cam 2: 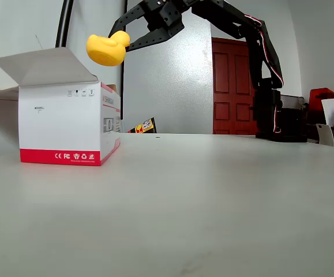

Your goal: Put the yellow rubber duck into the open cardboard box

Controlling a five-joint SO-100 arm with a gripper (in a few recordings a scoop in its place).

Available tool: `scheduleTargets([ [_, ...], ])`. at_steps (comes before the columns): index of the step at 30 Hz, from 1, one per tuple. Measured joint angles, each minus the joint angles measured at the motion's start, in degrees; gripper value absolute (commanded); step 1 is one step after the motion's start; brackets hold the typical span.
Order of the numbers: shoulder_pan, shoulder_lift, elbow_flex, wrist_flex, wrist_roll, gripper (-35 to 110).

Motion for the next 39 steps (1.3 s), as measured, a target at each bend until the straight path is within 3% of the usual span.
scheduleTargets([
  [19, 0.70, -0.09, -2.02, 0.00, 0.00, 5],
  [28, 0.79, -0.09, -2.02, 0.00, 0.70, 16],
  [39, 0.97, -0.09, -2.02, 0.00, 1.05, 18],
])
